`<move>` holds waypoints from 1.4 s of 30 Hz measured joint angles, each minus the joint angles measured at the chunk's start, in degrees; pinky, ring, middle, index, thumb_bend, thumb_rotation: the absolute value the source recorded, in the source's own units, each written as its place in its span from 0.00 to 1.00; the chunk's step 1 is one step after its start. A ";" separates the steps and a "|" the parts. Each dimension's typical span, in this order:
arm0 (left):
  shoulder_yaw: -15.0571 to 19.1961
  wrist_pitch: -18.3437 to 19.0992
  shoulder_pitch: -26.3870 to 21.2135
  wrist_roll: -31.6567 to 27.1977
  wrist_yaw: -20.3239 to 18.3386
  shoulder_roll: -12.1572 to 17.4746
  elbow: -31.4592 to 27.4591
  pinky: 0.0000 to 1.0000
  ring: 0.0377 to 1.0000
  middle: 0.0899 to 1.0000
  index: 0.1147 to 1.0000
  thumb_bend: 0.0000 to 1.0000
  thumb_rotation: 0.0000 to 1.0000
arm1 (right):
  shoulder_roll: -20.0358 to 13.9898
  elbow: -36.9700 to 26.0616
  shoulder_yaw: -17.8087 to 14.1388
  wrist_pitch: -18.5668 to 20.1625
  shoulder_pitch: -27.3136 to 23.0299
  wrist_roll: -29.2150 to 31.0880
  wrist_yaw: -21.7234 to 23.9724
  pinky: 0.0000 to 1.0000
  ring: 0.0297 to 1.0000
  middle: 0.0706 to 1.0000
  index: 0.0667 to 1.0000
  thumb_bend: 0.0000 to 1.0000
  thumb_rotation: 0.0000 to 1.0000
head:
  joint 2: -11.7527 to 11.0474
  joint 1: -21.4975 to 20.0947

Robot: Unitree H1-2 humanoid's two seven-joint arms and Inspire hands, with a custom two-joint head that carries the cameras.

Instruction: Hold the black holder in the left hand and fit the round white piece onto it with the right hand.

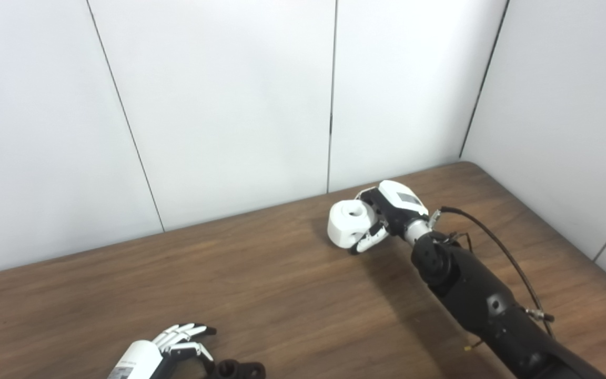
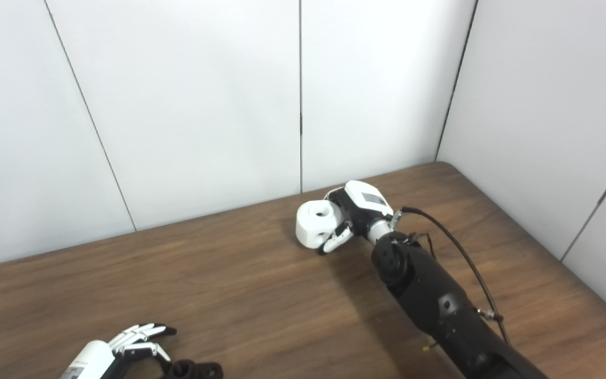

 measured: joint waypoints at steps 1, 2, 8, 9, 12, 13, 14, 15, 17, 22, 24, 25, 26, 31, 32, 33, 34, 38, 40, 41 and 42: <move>0.00 0.00 0.02 0.00 0.00 0.00 -0.02 0.89 0.88 0.83 0.42 0.52 0.05 | 0.43 -1.17 -0.33 0.15 0.05 0.16 0.39 0.68 0.80 0.74 0.44 0.52 0.13 | 0.00 0.26; 0.00 0.01 -0.02 0.00 -0.05 -0.03 -0.02 0.89 0.88 0.83 0.42 0.52 0.05 | 0.59 -2.53 -0.66 0.31 0.04 0.30 0.74 0.68 0.79 0.74 0.44 0.52 0.13 | 0.17 0.87; 0.01 0.00 -0.26 0.43 -0.03 -0.34 0.18 0.86 0.88 0.83 0.42 0.52 0.05 | -0.86 -11.81 -3.08 0.93 -0.92 0.44 3.40 0.65 0.78 0.73 0.44 0.52 0.13 | 0.62 3.43; 0.01 0.00 -0.28 0.73 0.11 -0.39 0.26 0.86 0.88 0.83 0.42 0.52 0.05 | -1.30 -13.23 -3.26 0.87 -1.02 0.43 4.15 0.66 0.78 0.73 0.44 0.52 0.13 | 0.62 3.43; 0.02 -0.01 -0.39 1.15 0.25 -0.54 0.52 0.88 0.89 0.84 0.42 0.52 0.05 | -1.84 -17.30 -3.63 1.03 -1.02 0.44 6.18 0.64 0.76 0.73 0.44 0.52 0.13 | 1.23 5.27; 0.02 0.00 -0.40 1.18 0.25 -0.60 0.55 0.89 0.89 0.84 0.42 0.52 0.05 | -1.82 -18.39 -3.57 1.06 -0.86 0.43 7.01 0.63 0.76 0.73 0.44 0.52 0.13 | 1.32 5.97; 0.02 0.05 -0.43 1.23 0.19 -0.69 0.56 0.90 0.90 0.85 0.42 0.52 0.05 | -1.80 -19.73 -3.45 1.18 -0.68 0.43 7.74 0.63 0.76 0.74 0.44 0.52 0.13 | 1.32 5.98; 0.03 0.26 -0.46 1.23 -0.04 -0.82 0.58 0.92 0.90 0.85 0.42 0.52 0.05 | -1.80 -21.05 -3.34 1.28 -0.36 0.45 8.84 0.63 0.76 0.74 0.44 0.52 0.13 | 1.58 6.67; 0.04 0.58 -0.54 1.24 -0.31 -1.07 0.58 0.93 0.91 0.85 0.42 0.52 0.05 | -1.74 -24.15 -3.08 1.38 0.17 0.62 11.06 0.63 0.76 0.74 0.44 0.52 0.13 | 2.02 7.99; 0.01 1.34 -0.70 2.12 -0.37 -1.84 0.59 0.93 0.91 0.86 0.42 0.52 0.05 | -1.44 -28.88 -2.91 1.82 0.35 1.44 15.03 0.62 0.75 0.75 0.44 0.52 0.13 | 3.34 11.60; 0.01 1.55 -0.76 2.31 -0.33 -2.02 0.67 0.94 0.91 0.86 0.42 0.52 0.05 | -1.24 -30.67 -2.81 1.50 0.68 2.30 16.39 0.62 0.74 0.74 0.44 0.52 0.13 | 3.60 12.31; 0.01 1.75 -0.79 2.41 -0.33 -2.13 0.68 0.94 0.91 0.86 0.42 0.52 0.05 | -1.12 -31.25 -2.69 1.21 0.90 2.62 16.92 0.62 0.74 0.73 0.44 0.52 0.13 | 3.60 12.31; 0.02 1.96 -0.80 2.51 -0.33 -2.25 0.67 0.94 0.91 0.86 0.42 0.52 0.05 | -1.07 -31.77 -2.57 1.16 1.22 2.87 17.55 0.62 0.74 0.73 0.44 0.52 0.13 | 3.78 12.92; 0.10 3.10 -0.88 3.35 -0.22 -3.15 0.67 0.95 0.92 0.86 0.42 0.52 0.06 | -0.79 -34.72 -0.65 -1.35 3.40 3.53 19.40 0.60 0.73 0.72 0.44 0.52 0.13 | 4.83 15.73; 0.10 3.43 -0.90 3.36 -0.22 -3.35 0.67 0.95 0.92 0.86 0.42 0.52 0.06 | -0.56 -35.41 -0.29 -1.47 3.65 3.63 19.98 0.60 0.73 0.72 0.44 0.52 0.13 | 5.10 16.26; 0.10 3.83 -0.92 3.39 -0.23 -3.55 0.67 0.95 0.92 0.86 0.42 0.52 0.06 | -0.32 -36.11 0.00 -1.59 3.87 3.74 20.46 0.60 0.73 0.72 0.44 0.52 0.13 | 5.19 16.44; 0.07 4.26 -0.96 3.40 -0.23 -3.72 0.67 0.95 0.92 0.86 0.42 0.52 0.06 | 0.04 -36.55 0.33 -1.98 4.03 4.04 20.80 0.61 0.74 0.72 0.44 0.52 0.13 | 5.19 16.44; -0.05 5.00 -1.40 4.05 -0.23 -4.56 0.93 0.94 0.92 0.86 0.42 0.52 0.06 | 1.22 -38.45 1.68 -2.84 4.72 4.86 23.03 0.61 0.74 0.72 0.44 0.52 0.13 | 5.45 17.67; -0.21 5.04 -1.77 4.34 -0.22 -4.87 1.26 0.94 0.92 0.87 0.42 0.52 0.06 | 1.43 -38.62 2.23 -3.03 5.13 4.84 23.82 0.61 0.73 0.72 0.44 0.52 0.13 | 5.89 18.72; -0.21 5.07 -1.89 4.51 -0.22 -5.05 1.41 0.94 0.92 0.87 0.42 0.52 0.06 | 1.59 -38.63 2.43 -3.11 5.48 4.80 24.13 0.61 0.73 0.71 0.44 0.52 0.13 | 5.89 18.98; -0.23 5.08 -2.01 4.62 -0.22 -5.20 1.54 0.94 0.92 0.87 0.42 0.52 0.06 | 1.76 -38.63 2.71 -3.17 5.92 4.65 24.38 0.61 0.73 0.72 0.44 0.52 0.13 | 5.89 19.16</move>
